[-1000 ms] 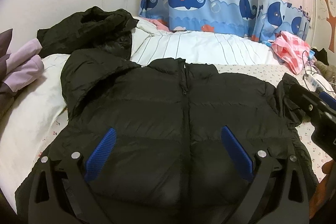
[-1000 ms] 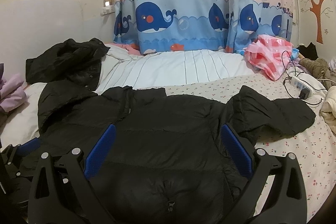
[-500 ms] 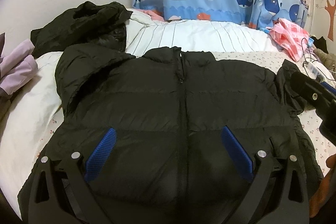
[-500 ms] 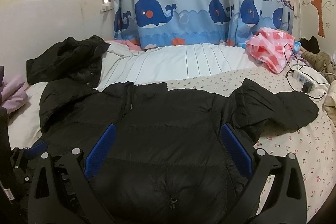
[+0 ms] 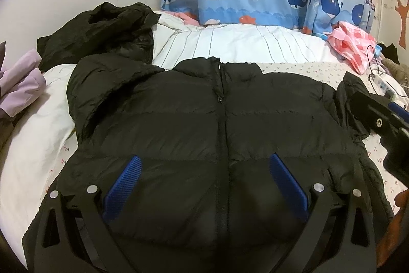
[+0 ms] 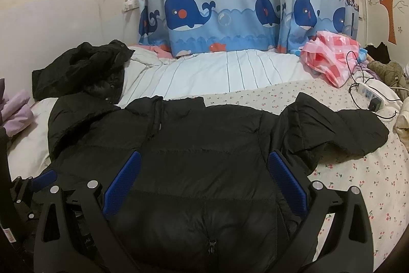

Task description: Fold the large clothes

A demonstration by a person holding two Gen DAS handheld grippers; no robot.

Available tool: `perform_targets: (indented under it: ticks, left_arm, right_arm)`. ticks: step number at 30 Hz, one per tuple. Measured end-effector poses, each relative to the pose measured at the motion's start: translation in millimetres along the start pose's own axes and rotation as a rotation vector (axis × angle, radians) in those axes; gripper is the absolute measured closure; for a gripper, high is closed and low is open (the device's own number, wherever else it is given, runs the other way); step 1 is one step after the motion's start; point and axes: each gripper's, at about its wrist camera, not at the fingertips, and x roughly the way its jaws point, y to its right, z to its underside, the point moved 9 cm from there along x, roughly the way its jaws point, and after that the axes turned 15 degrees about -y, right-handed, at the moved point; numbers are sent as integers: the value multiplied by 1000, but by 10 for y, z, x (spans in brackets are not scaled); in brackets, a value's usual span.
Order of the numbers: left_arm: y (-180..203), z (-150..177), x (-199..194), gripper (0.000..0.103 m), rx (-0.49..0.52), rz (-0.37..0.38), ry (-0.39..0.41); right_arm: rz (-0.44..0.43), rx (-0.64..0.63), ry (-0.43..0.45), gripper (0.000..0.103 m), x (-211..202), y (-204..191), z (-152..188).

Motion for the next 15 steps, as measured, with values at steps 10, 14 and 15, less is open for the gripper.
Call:
perform_targets:
  ticks: [10, 14, 15]
  left_arm:
    - [0, -4, 31, 7, -5, 8, -12]
    - [0, -4, 34, 7, -3, 8, -13]
    - [5, -3, 37, 7, -3, 6, -14]
  right_arm:
    - [-5, 6, -14, 7, 18, 21, -6]
    - [-6, 2, -18, 7, 33, 14, -7]
    - [-8, 1, -21, 7, 35, 14, -3]
